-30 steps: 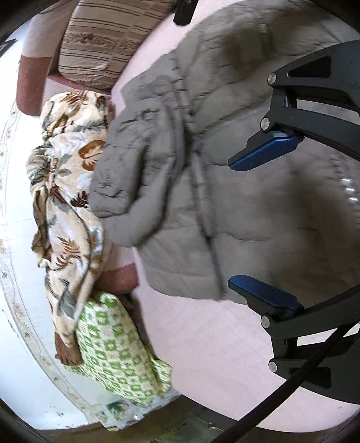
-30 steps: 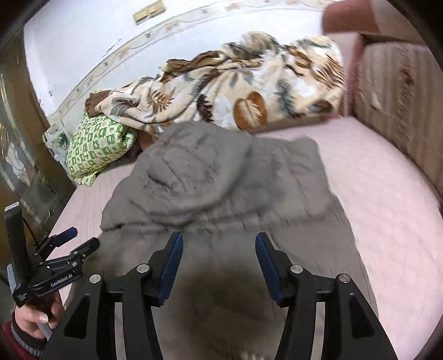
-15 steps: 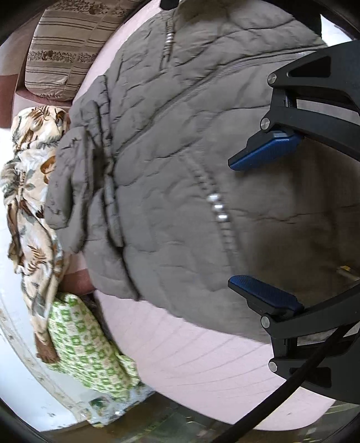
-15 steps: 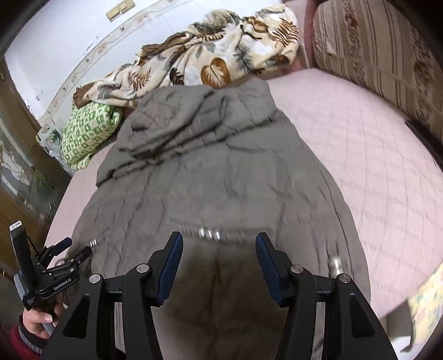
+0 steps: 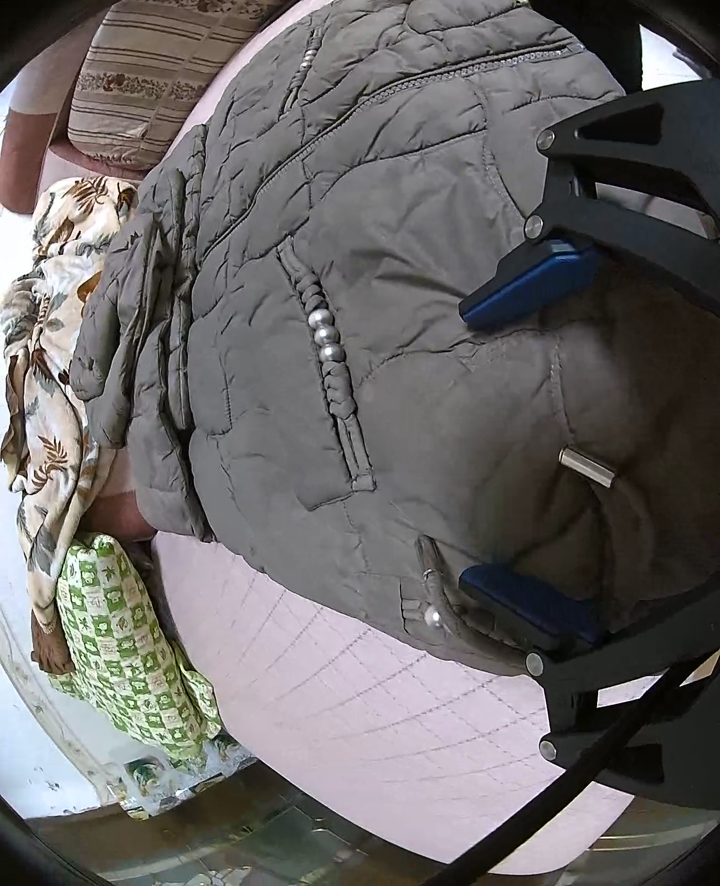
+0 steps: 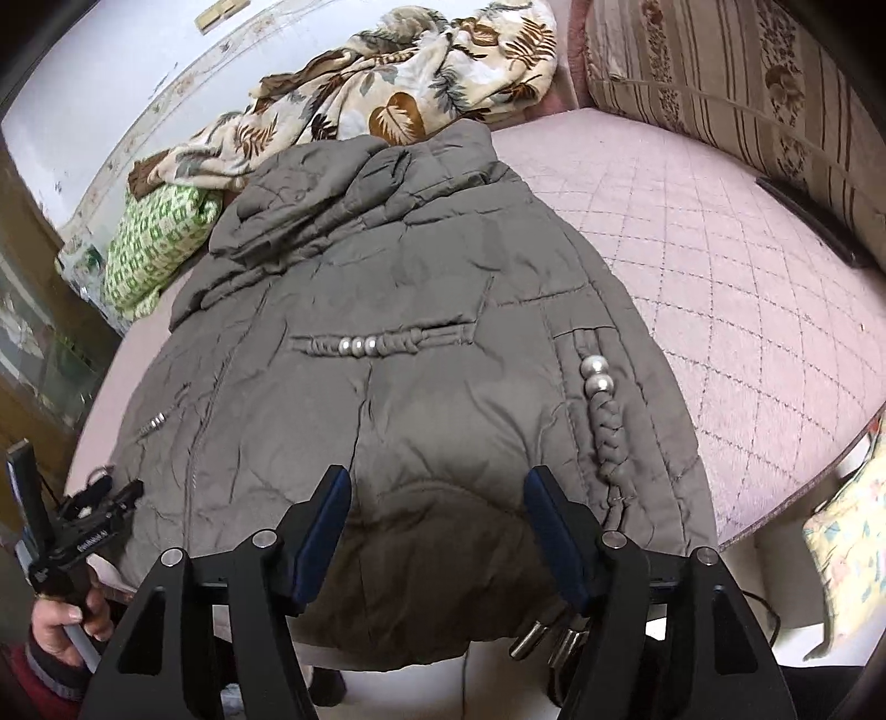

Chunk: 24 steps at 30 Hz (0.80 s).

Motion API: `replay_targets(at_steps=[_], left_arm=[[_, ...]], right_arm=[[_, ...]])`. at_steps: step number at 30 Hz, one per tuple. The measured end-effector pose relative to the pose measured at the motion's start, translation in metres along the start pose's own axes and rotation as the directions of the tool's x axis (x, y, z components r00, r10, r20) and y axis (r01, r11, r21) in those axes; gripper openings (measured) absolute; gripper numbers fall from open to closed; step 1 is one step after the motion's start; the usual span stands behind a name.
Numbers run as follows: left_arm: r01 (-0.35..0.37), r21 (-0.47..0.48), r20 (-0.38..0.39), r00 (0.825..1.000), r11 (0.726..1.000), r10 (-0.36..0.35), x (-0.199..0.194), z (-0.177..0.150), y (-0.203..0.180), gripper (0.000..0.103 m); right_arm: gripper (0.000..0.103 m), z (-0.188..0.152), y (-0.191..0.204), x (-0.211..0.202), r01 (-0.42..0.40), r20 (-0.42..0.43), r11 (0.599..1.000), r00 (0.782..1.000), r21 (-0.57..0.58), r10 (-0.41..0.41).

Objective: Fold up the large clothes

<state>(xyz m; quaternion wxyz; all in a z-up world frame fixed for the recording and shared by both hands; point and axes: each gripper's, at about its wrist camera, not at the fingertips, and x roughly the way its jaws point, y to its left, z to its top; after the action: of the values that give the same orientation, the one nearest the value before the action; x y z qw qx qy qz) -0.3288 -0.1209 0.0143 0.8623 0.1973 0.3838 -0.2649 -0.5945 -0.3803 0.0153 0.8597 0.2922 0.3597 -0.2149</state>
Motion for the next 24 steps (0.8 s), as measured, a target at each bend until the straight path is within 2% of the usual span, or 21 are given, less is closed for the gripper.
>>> replay_targets(at_steps=[3, 9, 14, 17, 19, 22, 24], left_arm=[[-0.003, -0.003, 0.005, 1.0, 1.0, 0.003, 0.002, -0.001, 0.0, 0.091], [0.002, -0.031, 0.015, 1.0, 1.0, -0.002, 0.006, -0.004, 0.002, 0.095], [0.023, -0.029, 0.03, 0.999, 0.999, -0.022, 0.004, -0.01, 0.005, 0.097], [0.033, -0.003, 0.023, 0.999, 0.999, -0.033, -0.002, -0.013, 0.006, 0.098], [0.052, -0.02, 0.053, 0.997, 0.998, -0.05, -0.015, -0.016, 0.013, 0.098], [0.123, -0.112, 0.107, 0.988, 0.986, -0.111, -0.035, -0.02, 0.038, 0.098], [0.113, -0.192, 0.133, 0.987, 0.975, -0.088, -0.042, -0.023, 0.058, 0.098]], right_arm=[[0.079, -0.002, 0.008, 0.002, 0.015, 0.0, 0.999, 1.0, -0.03, -0.015], [0.083, -0.014, 0.011, 0.005, 0.018, -0.01, 0.998, 1.0, -0.057, -0.019], [0.084, -0.022, 0.008, -0.004, 0.011, -0.011, 0.998, 1.0, -0.062, -0.012], [0.084, -0.02, -0.008, -0.029, -0.025, 0.056, 1.0, 0.998, 0.019, 0.024], [0.084, -0.02, -0.028, -0.051, -0.014, 0.125, 0.997, 0.992, 0.081, 0.004], [0.084, -0.02, -0.059, -0.076, 0.037, 0.181, 0.986, 0.981, 0.165, -0.067], [0.084, -0.022, -0.085, -0.084, 0.022, 0.184, 0.969, 0.981, 0.246, -0.069]])
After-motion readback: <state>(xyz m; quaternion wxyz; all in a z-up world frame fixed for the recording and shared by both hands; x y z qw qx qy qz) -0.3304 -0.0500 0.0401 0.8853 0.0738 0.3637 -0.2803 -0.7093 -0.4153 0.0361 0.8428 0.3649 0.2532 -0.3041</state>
